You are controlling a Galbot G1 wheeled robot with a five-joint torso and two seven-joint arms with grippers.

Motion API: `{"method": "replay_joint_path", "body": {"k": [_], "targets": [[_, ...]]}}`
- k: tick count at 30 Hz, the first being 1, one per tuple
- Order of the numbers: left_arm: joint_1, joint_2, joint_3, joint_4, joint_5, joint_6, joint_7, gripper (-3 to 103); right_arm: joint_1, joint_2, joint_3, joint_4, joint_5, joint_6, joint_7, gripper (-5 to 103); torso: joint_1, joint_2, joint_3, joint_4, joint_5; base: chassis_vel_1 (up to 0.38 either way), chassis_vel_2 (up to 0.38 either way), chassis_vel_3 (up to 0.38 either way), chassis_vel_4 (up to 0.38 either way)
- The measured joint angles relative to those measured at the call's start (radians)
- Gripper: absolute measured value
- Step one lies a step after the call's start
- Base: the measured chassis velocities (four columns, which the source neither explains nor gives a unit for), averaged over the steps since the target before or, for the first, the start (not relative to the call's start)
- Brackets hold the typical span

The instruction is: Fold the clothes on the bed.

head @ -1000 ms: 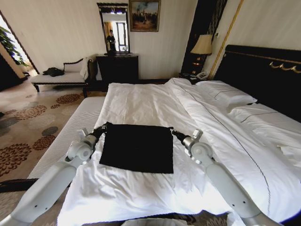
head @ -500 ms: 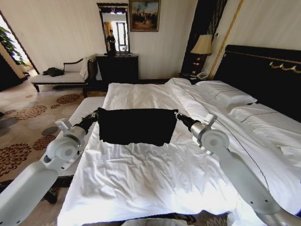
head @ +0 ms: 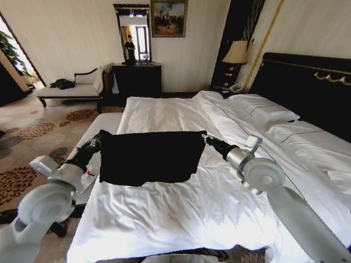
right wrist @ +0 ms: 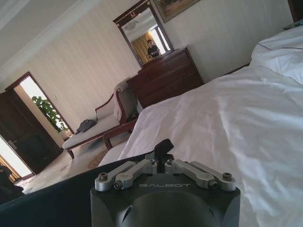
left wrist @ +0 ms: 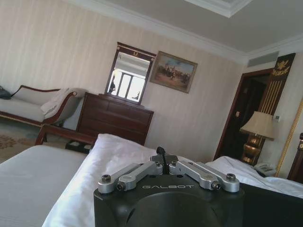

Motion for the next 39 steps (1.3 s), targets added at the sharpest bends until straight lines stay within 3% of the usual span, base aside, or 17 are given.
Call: {"method": "replay_joint_path", "body": {"k": [6,10,12,16,17,20,23,30,39], "targets": [[-0.033,-0.019,0.086,0.058,0.049,0.0,-0.014,1,-0.01,0.026,-0.032,-0.047,-0.023,-0.02,0.002,2,0.0,0.0,0.0,-0.0001,0.0001,0.0,0.0,0.0,0.0],[-0.149,-0.016,0.254,0.21,0.079,-0.007,-0.033,1,0.048,0.098,-0.125,-0.2,-0.044,-0.035,0.006,2,0.0,0.0,0.0,-0.0005,0.0002,0.0,0.0,0.0,0.0],[-0.174,-0.018,0.279,0.238,0.08,-0.007,-0.034,1,0.074,0.116,-0.151,-0.244,-0.049,-0.036,0.005,2,0.0,0.0,0.001,0.0,0.0001,0.0,0.0,0.0,0.0],[-0.341,-0.032,0.407,0.377,0.083,-0.012,-0.039,1,0.193,0.178,-0.242,-0.453,-0.111,-0.033,-0.055,2,0.0,0.0,0.001,0.0003,-0.0001,0.0,0.0,0.0,0.0],[-0.341,-0.032,0.407,0.377,0.083,-0.012,-0.039,1,0.193,0.178,-0.242,-0.453,-0.111,-0.033,-0.055,2,0.0,0.0,0.001,0.0003,-0.0001,0.0,0.0,0.0,0.0],[-0.511,-0.053,0.526,0.52,0.087,-0.019,-0.038,1,0.267,0.219,-0.269,-0.632,-0.172,-0.008,-0.115,2,0.001,0.0,0.001,-0.0001,0.0004,0.0,0.0,0.0,0.0],[-0.602,-0.074,0.594,0.618,0.097,-0.021,-0.027,1,0.296,0.236,-0.274,-0.709,-0.208,0.021,-0.167,2,0.001,-0.001,0.001,-0.001,-0.0001,0.0,0.0,0.0,0.0],[-0.697,-0.11,0.678,0.727,0.126,-0.033,-0.008,1,0.346,0.276,-0.287,-0.804,-0.261,0.058,-0.225,2,0.001,0.0,0.0,0.0006,0.0,0.0,0.0,0.0,0.0],[-0.793,-0.169,0.747,0.836,0.153,-0.054,0.018,1,0.375,0.309,-0.289,-0.886,-0.316,0.113,-0.287,2,0.001,0.0,0.0,-0.0005,0.0001,0.0,0.0,0.0,0.0]]}}
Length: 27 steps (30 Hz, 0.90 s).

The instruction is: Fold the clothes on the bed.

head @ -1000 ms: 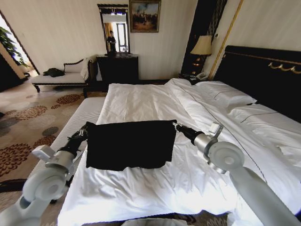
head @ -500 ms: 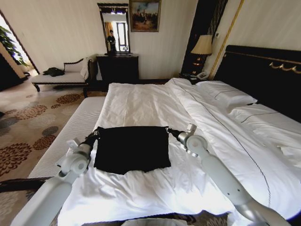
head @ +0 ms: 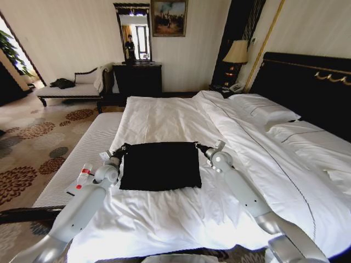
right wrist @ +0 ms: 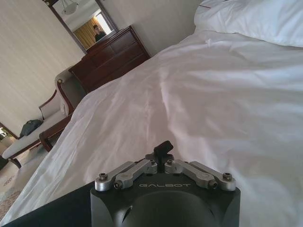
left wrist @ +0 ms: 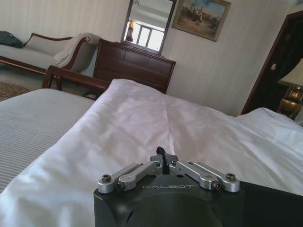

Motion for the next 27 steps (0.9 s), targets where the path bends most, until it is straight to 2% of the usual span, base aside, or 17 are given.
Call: {"method": "replay_joint_path", "body": {"k": [3,8,12,13,17,27], "targets": [[0.026,-0.019,0.002,0.009,0.008,-0.015,0.027,1,-0.049,0.007,0.004,0.002,-0.069,0.045,-0.031,2,0.0,0.0,0.0,0.0005,-0.0001,0.0,0.0,0.0,0.0],[0.072,-0.032,-0.005,0.012,0.04,-0.047,0.053,1,-0.108,0.024,0.012,0.015,-0.124,0.104,-0.058,2,-0.001,0.0,0.0,0.0004,-0.0001,0.0,0.0,0.0,0.0],[0.15,-0.044,-0.045,0.001,0.078,-0.114,0.081,1,-0.199,0.03,0.019,0.043,-0.233,0.201,-0.12,2,0.0,0.0,0.0,0.0003,-0.0002,0.0,0.0,0.0,0.0],[0.15,-0.044,-0.045,0.001,0.078,-0.114,0.081,1,-0.199,0.03,0.019,0.043,-0.233,0.201,-0.12,2,0.0,0.0,0.0,0.0003,-0.0002,0.0,0.0,0.0,0.0],[0.242,-0.045,-0.103,-0.037,0.086,-0.136,0.121,1,-0.288,0.041,0.031,0.066,-0.308,0.292,-0.171,2,-0.001,0.0,0.0,0.0002,-0.0001,0.0,0.0,0.0,0.0],[0.369,-0.047,-0.186,-0.119,0.125,-0.162,0.144,1,-0.394,0.031,0.046,0.183,-0.43,0.355,-0.192,2,-0.001,0.0,0.0,0.0004,-0.0001,0.0,0.0,0.0,0.0]]}}
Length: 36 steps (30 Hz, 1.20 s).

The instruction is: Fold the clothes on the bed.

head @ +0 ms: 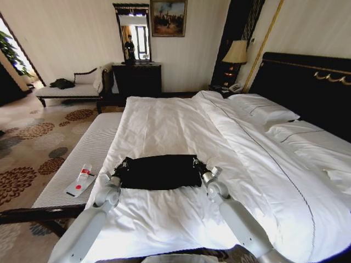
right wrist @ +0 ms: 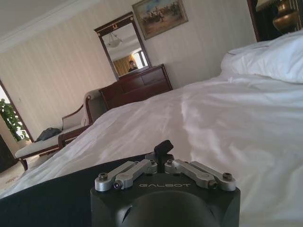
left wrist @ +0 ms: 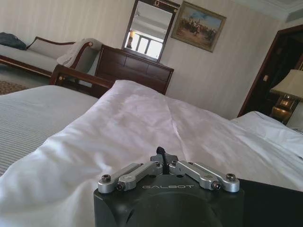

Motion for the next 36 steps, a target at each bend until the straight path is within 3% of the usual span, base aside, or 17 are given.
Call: {"method": "replay_joint_path", "body": {"k": [10,29,30,32,33,35,36], "targets": [[0.09,0.017,-0.044,-0.073,0.022,-0.023,-0.002,1,-0.177,0.003,0.027,0.137,-0.109,0.025,0.004,2,0.0,0.0,0.0,-0.0001,0.0001,0.0,0.0,0.0,0.0],[0.178,0.046,-0.028,-0.099,0.108,-0.003,-0.044,-2,-0.267,-0.013,0.045,0.146,-0.12,0.047,0.006,2,0.0,0.0,0.0,0.0,0.0001,0.0,0.0,0.0,0.0],[0.188,0.047,-0.029,-0.098,0.131,0.004,-0.045,2,-0.274,-0.016,0.044,0.146,-0.119,0.05,0.005,1,0.0,0.0,0.0,-0.0001,-0.0001,0.0,0.0,0.0,0.0],[0.209,0.054,-0.033,-0.093,0.217,0.002,-0.032,7,-0.288,-0.019,0.044,0.149,-0.119,0.056,0.004,12,0.0,0.0,0.0,0.0001,0.0002,0.0,0.0,0.0,0.0],[0.209,0.054,-0.033,-0.093,0.217,0.002,-0.032,7,-0.288,-0.019,0.044,0.149,-0.119,0.056,0.004,12,0.0,0.0,0.0,0.0001,0.0002,0.0,0.0,0.0,0.0],[0.233,0.064,-0.036,-0.094,0.289,-0.005,-0.013,18,-0.305,-0.024,0.044,0.158,-0.126,0.061,0.005,12,0.0,0.0,0.0,0.0002,0.0001,0.0,0.0,0.0,0.0],[0.242,0.066,-0.039,-0.098,0.299,-0.005,-0.011,23,-0.312,-0.027,0.044,0.164,-0.13,0.062,0.006,22,0.0,0.0,0.0,0.0003,0.0,0.0,0.0,0.0,0.0]]}}
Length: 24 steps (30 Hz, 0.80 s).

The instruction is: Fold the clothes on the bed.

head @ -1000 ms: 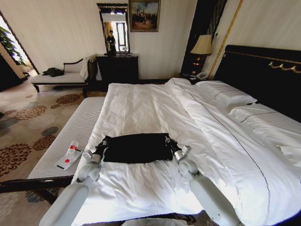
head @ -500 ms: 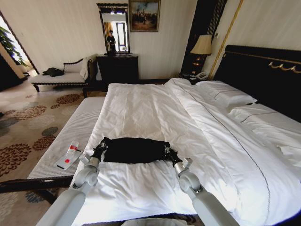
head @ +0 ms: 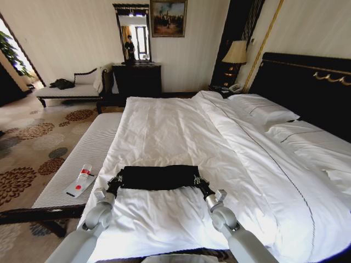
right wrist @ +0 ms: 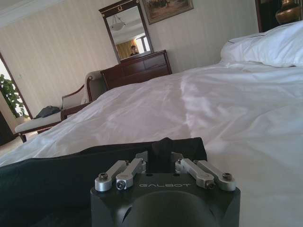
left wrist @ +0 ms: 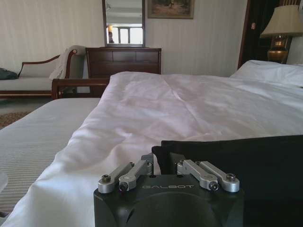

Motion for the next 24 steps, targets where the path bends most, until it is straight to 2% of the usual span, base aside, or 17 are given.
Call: {"method": "replay_joint_path", "body": {"k": [3,6,7,10,11,12,13,14,15,16,17,18,19,20,21,22,24], "targets": [[0.02,0.0,-0.017,-0.019,0.008,0.0,0.002,34,-0.025,-0.008,0.007,0.025,-0.012,0.004,0.009,33,0.0,0.0,0.0,-0.0002,0.0001,0.0,0.0,0.0,0.0],[0.033,-0.002,-0.037,-0.04,0.001,0.0,0.001,39,-0.051,-0.014,0.024,0.052,-0.022,0.009,0.023,33,0.0,0.0,0.0,-0.0003,0.0002,0.0,0.0,0.0,0.0],[0.042,-0.003,-0.051,-0.06,-0.01,0.0,-0.002,44,-0.069,-0.02,0.041,0.074,-0.023,0.011,0.031,44,0.0,0.0,0.0,-0.0003,0.0002,0.0,0.0,0.0,0.0],[0.07,-0.003,-0.097,-0.114,-0.039,0.001,-0.009,60,-0.111,-0.046,0.095,0.139,-0.002,0.01,0.053,60,0.0,0.0,0.0,-0.0006,0.0001,0.0,0.0,0.0,0.0],[0.078,-0.001,-0.111,-0.13,-0.049,0.004,-0.01,60,-0.119,-0.059,0.112,0.157,0.008,0.008,0.058,65,0.0,0.0,0.0,-0.0006,0.0003,0.0,0.0,0.0,0.0],[0.078,-0.001,-0.111,-0.13,-0.049,0.004,-0.01,60,-0.119,-0.059,0.112,0.157,0.008,0.008,0.058,65,0.0,0.0,0.0,-0.0006,0.0003,0.0,0.0,0.0,0.0],[0.091,0.001,-0.129,-0.15,-0.062,0.009,-0.012,66,-0.12,-0.08,0.131,0.175,0.019,0.002,0.062,71,0.0,0.0,0.0,-0.0006,0.0001,0.0,0.0,0.0,0.0],[0.1,0.004,-0.141,-0.164,-0.07,0.014,-0.013,72,-0.113,-0.097,0.137,0.179,0.023,-0.002,0.064,71,0.0,0.0,0.0,-0.0006,-0.0001,0.0,0.0,0.0,0.0],[0.111,0.007,-0.151,-0.177,-0.074,0.021,-0.014,77,-0.093,-0.116,0.136,0.176,0.025,-0.007,0.064,77,0.0,0.0,0.0,-0.0007,0.0002,0.0,0.0,0.0,0.0],[0.111,0.007,-0.151,-0.177,-0.074,0.021,-0.014,77,-0.093,-0.116,0.136,0.176,0.025,-0.007,0.064,77,0.0,0.0,0.0,-0.0007,0.0002,0.0,0.0,0.0,0.0],[0.123,0.011,-0.16,-0.19,-0.075,0.026,-0.014,83,-0.063,-0.136,0.126,0.164,0.025,-0.011,0.064,83,0.0,0.0,0.0,-0.0003,0.0,0.0,0.0,0.0,0.0],[0.133,0.015,-0.165,-0.2,-0.075,0.029,-0.014,83,-0.025,-0.153,0.109,0.145,0.027,-0.015,0.063,88,0.0,0.0,0.0,-0.0004,0.0002,0.0,0.0,0.0,0.0],[0.143,0.02,-0.168,-0.212,-0.078,0.032,-0.015,89,0.024,-0.169,0.089,0.122,0.031,-0.02,0.062,88,0.0,0.0,0.0,-0.0001,0.0001,0.0,0.0,0.0,0.0],[0.148,0.031,-0.167,-0.224,-0.088,0.041,-0.015,93,0.081,-0.184,0.069,0.095,0.037,-0.025,0.057,93,0.0,0.0,0.0,0.0009,0.0002,0.0,0.0,0.0,0.0],[0.148,0.031,-0.167,-0.224,-0.088,0.041,-0.015,93,0.081,-0.184,0.069,0.095,0.037,-0.025,0.057,93,0.0,0.0,0.0,0.0009,0.0002,0.0,0.0,0.0,0.0],[0.144,0.045,-0.159,-0.234,-0.102,0.051,-0.018,97,0.119,-0.193,0.057,0.073,0.042,-0.029,0.054,97,0.0,0.0,0.0,0.0009,0.0002,0.0,0.0,0.0,0.0],[0.148,0.082,-0.15,-0.257,-0.129,0.072,-0.018,100,0.204,-0.204,0.021,0.013,0.05,-0.034,0.045,100,0.0,0.0,0.0,-0.0018,-0.0003,0.0,0.0,0.0,0.0]]}}
